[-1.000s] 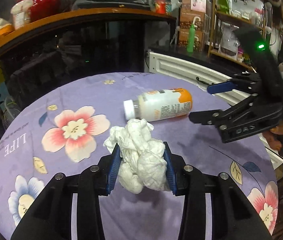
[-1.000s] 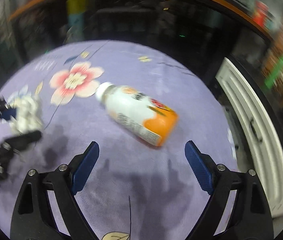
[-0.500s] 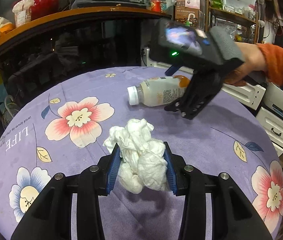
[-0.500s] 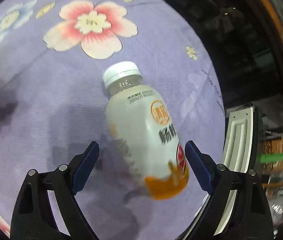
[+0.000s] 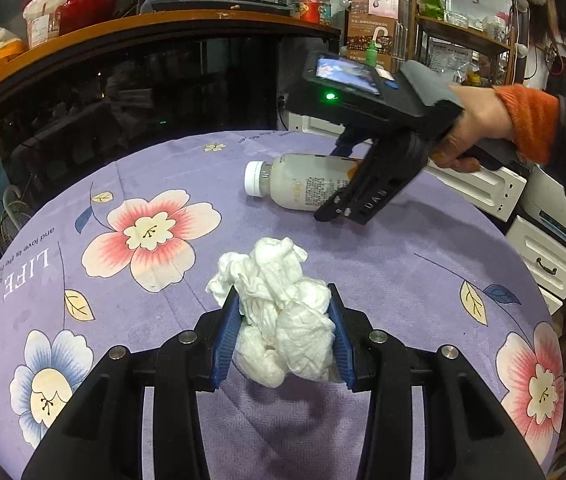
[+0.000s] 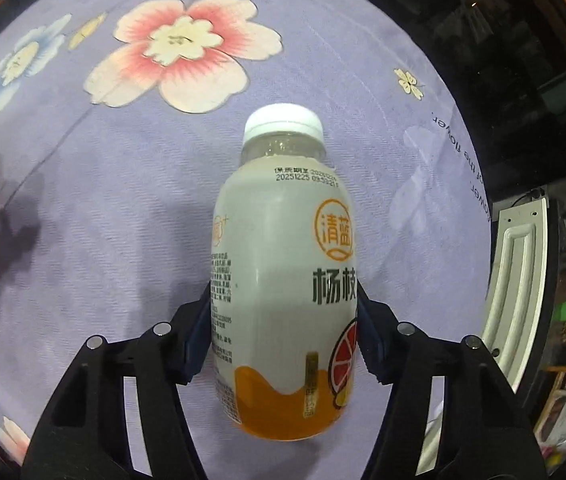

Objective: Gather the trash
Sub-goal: 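Carry the white bottle and tissues over the bin with both tools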

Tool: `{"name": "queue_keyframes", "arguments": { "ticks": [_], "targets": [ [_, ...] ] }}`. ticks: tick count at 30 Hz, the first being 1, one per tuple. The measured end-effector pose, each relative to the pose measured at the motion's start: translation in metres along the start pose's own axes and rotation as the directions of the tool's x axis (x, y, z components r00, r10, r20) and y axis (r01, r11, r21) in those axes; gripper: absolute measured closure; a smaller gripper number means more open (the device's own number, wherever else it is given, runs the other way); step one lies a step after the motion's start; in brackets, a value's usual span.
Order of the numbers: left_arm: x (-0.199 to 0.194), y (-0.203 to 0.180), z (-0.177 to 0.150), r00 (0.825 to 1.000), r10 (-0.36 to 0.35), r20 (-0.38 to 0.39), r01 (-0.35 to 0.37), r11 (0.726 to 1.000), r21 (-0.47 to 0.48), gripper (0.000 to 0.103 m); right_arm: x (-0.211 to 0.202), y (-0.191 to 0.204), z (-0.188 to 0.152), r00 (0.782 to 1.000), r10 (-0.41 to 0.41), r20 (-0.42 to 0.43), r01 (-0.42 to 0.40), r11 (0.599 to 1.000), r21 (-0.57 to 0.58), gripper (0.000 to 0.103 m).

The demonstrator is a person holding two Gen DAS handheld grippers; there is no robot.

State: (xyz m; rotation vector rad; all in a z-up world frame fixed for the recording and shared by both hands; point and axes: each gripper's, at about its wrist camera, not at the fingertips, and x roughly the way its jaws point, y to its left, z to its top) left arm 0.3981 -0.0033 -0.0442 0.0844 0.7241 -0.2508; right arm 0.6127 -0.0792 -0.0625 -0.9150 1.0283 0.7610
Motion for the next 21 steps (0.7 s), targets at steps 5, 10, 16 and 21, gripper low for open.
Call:
{"name": "queue_keyframes", "arguments": {
  "ticks": [5,10,16,21],
  "targets": [
    [0.005,0.002,-0.001,1.0,0.013,-0.01,-0.013,1.0,-0.006,0.062,-0.022,0.015,-0.024,0.996,0.016,0.086,-0.027,0.992,0.122,0.042],
    [0.004,0.003,-0.001,1.0,0.017,0.013,-0.017,1.0,-0.003,0.062,-0.044,0.034,-0.066,0.986,0.049,0.162,-0.089,0.964,0.251,0.042],
    [0.002,-0.005,-0.005,1.0,0.016,-0.011,-0.016,1.0,0.004,0.062,-0.072,0.068,-0.13,0.972,0.043,0.232,-0.127,0.923,0.364,0.041],
    [-0.035,-0.029,-0.012,1.0,-0.013,0.021,0.012,0.999,0.04,0.062,-0.1,0.1,-0.178,0.957,0.004,0.29,-0.133,0.894,0.428,0.041]
  ]
}}
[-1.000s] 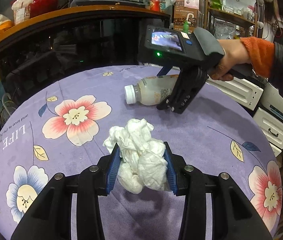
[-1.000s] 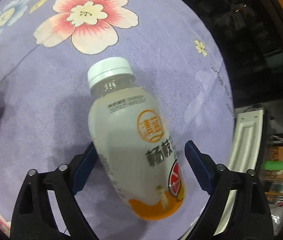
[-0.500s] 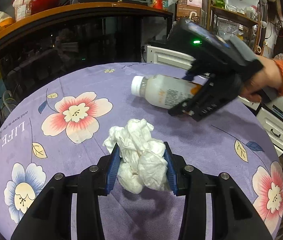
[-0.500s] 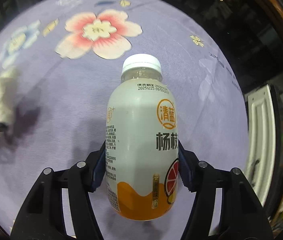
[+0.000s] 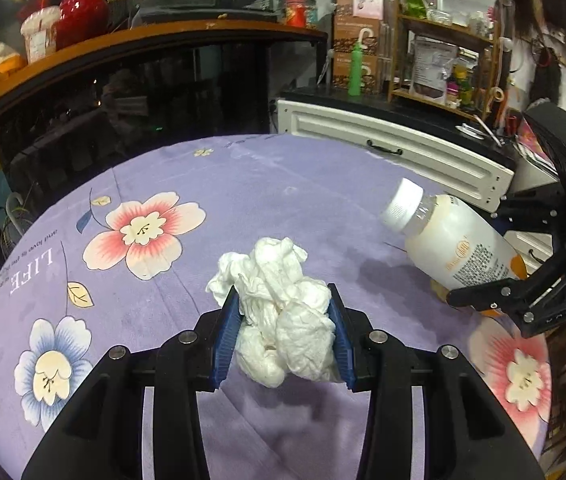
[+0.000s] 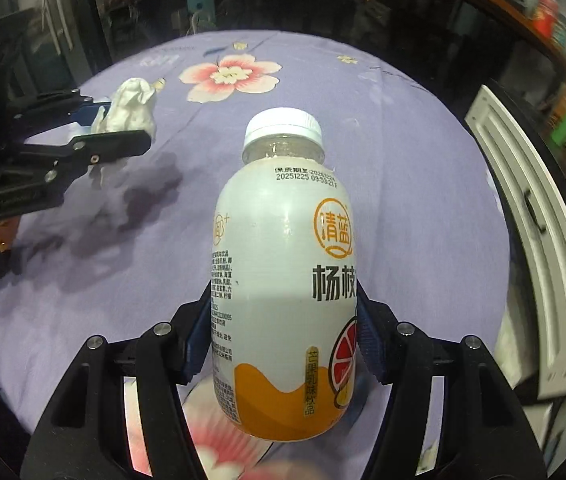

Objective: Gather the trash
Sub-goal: 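Carry the white bottle and tissues over the bin with both tools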

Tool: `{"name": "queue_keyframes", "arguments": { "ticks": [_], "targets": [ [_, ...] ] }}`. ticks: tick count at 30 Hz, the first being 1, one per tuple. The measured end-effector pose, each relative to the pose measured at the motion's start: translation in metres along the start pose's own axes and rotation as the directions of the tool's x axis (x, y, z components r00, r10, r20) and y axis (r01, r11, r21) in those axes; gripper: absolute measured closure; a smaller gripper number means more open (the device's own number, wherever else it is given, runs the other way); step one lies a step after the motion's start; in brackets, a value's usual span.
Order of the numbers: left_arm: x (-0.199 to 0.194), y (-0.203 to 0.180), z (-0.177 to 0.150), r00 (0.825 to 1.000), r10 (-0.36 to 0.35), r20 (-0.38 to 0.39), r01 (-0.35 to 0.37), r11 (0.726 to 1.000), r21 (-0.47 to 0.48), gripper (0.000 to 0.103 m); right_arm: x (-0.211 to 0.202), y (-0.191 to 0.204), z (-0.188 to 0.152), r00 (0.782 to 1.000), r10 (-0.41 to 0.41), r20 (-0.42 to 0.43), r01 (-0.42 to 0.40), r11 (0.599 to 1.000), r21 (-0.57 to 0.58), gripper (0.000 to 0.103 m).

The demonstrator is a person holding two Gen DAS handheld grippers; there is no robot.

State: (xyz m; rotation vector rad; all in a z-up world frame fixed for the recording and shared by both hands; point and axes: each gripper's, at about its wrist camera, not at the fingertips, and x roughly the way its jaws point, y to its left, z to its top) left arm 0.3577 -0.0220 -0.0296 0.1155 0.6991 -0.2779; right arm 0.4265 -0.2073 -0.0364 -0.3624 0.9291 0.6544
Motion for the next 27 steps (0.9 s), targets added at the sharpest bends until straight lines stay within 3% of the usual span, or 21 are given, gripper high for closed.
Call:
{"name": "queue_keyframes", "arguments": {
  "ticks": [9,19,27],
  "targets": [
    [-0.068,-0.076,-0.034,0.995,-0.086,0.058,0.08,0.992,0.097,0.062,-0.057,0.033,-0.078,0.993,-0.055,0.109,0.044,0.994,0.097,0.041],
    [-0.096,-0.142,-0.071,0.977,-0.21,0.03,0.204,0.97,0.131,0.062,-0.102,0.051,-0.157,0.978,-0.113,0.178,0.07,0.969,0.235,0.041],
    [-0.103,-0.197,-0.094,0.961,-0.277,0.001,0.272,0.943,0.192,0.062,-0.118,0.043,-0.23,0.973,-0.162,0.166,0.09,0.923,0.375,0.041]
  ]
}}
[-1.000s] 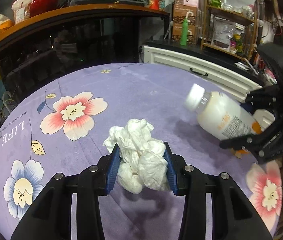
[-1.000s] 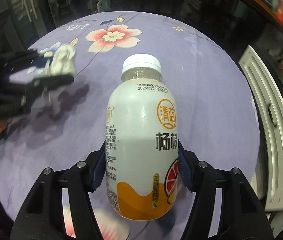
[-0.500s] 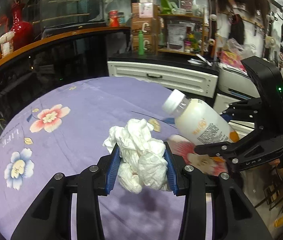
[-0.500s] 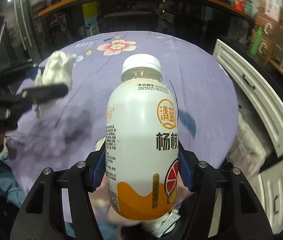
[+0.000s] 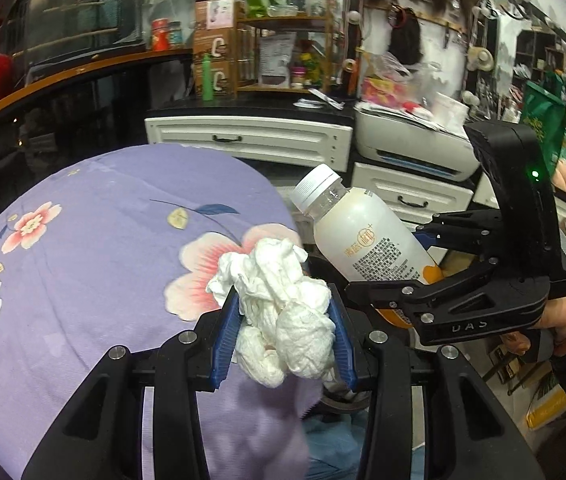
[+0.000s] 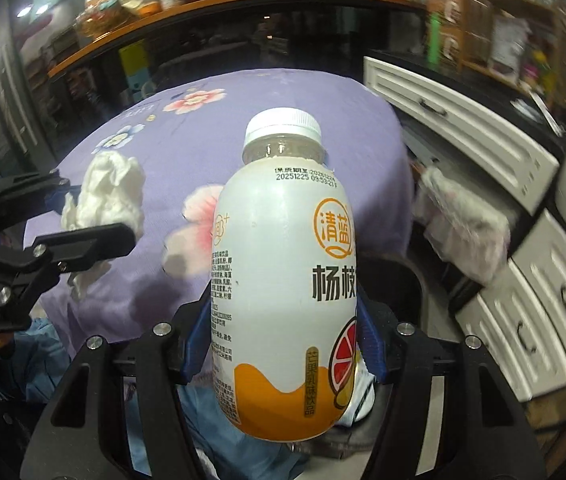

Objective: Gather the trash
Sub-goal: 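Carry the white bottle and tissues over the bin with both tools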

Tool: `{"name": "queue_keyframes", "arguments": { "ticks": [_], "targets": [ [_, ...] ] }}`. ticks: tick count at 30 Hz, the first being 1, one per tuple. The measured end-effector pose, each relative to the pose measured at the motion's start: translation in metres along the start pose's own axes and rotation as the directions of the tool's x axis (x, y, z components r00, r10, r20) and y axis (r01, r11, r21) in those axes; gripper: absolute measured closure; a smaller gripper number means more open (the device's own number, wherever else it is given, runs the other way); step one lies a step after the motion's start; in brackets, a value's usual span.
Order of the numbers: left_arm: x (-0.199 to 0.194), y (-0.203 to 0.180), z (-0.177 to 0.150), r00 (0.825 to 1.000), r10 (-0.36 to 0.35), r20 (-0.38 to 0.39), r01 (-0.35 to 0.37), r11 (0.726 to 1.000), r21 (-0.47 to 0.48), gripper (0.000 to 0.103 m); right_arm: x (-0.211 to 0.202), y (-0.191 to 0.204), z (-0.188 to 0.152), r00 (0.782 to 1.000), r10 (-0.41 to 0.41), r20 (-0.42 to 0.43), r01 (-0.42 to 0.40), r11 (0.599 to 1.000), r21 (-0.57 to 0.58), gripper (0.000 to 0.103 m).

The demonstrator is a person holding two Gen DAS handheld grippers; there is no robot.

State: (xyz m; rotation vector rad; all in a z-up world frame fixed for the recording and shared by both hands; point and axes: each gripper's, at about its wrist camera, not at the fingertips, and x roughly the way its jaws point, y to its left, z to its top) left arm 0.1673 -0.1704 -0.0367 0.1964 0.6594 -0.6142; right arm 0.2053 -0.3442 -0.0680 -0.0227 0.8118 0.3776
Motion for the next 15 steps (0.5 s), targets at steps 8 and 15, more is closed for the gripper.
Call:
{"name": "queue_keyframes", "arguments": {
  "ticks": [8,15],
  "targets": [
    [0.02,-0.042,-0.015,0.997,-0.061,-0.039,0.063,0.996,0.057,0.062,0.012,-0.033,-0.053,0.997,-0.064,-0.052,0.069,0.991,0.113,0.041],
    [0.041,-0.057,-0.03,0.994,-0.057,-0.093,0.064,0.995,0.078,0.062,0.06,-0.06,-0.081,0.985,-0.103,-0.139,0.127,0.975,0.181,0.041]
  ]
}}
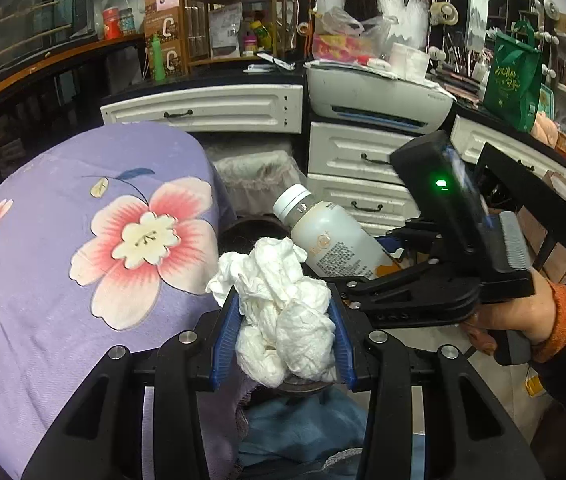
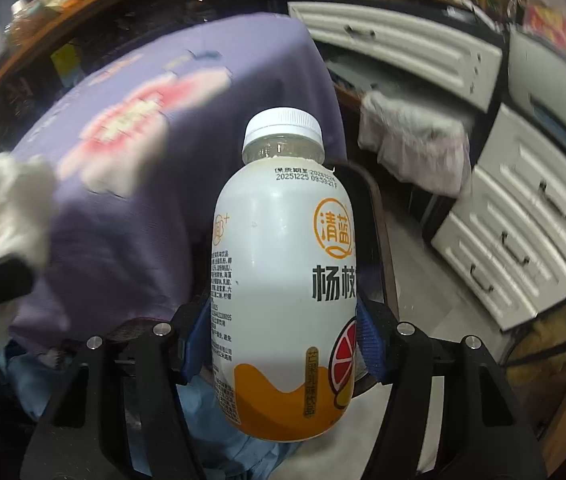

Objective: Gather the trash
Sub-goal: 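Open the right tool to drop the bottle while the left tool releases the tissues into the bin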

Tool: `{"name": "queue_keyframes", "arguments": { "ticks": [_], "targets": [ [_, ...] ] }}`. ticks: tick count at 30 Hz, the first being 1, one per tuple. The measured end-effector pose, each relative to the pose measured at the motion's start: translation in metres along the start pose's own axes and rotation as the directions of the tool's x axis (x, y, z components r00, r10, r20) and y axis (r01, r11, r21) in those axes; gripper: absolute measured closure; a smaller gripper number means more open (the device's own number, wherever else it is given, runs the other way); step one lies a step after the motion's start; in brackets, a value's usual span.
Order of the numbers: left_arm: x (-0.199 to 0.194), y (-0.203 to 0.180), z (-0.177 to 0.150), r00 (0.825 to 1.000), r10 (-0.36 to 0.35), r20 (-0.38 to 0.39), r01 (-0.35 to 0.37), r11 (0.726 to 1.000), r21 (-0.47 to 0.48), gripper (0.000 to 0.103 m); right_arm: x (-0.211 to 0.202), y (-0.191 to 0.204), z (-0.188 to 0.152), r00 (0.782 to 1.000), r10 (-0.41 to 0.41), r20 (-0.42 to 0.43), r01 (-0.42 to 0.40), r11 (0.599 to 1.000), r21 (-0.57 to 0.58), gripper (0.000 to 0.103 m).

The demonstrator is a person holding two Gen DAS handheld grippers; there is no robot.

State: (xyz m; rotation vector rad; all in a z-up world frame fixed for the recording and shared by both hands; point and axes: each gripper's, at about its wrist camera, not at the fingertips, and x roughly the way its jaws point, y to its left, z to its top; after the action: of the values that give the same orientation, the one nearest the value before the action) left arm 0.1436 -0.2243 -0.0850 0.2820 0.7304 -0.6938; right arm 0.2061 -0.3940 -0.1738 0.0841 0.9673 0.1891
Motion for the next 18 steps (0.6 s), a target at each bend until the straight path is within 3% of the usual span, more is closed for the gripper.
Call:
{"name": "queue_keyframes", "arguments": {
  "ticks": [13,15,17,18],
  "targets": [
    [0.022,-0.005,-0.013,0.998,0.002,-0.064,-0.001,1.0,0.009,0.062,0.096,-0.024,-0.009,0.99,-0.002,-0.139,0.018,0.993,0.114,0.041],
    [0.024,-0.004,-0.014,0.998,0.0,-0.07,0.001,1.0,0.006,0.062,0.103,-0.026,-0.01,0.989,-0.011,-0.148,0.031,0.991,0.13,0.036],
    [0.025,-0.004,-0.015,0.997,-0.001,-0.074,0.001,1.0,0.008,0.062,0.103,-0.029,-0.012,0.99,-0.014,-0.143,0.036,0.988,0.153,0.025],
    [0.026,-0.004,-0.016,0.997,-0.002,-0.077,0.003,1.0,0.008,0.062,0.101,-0.03,-0.013,0.991,-0.012,-0.136,0.034,0.986,0.164,0.024]
  ]
}}
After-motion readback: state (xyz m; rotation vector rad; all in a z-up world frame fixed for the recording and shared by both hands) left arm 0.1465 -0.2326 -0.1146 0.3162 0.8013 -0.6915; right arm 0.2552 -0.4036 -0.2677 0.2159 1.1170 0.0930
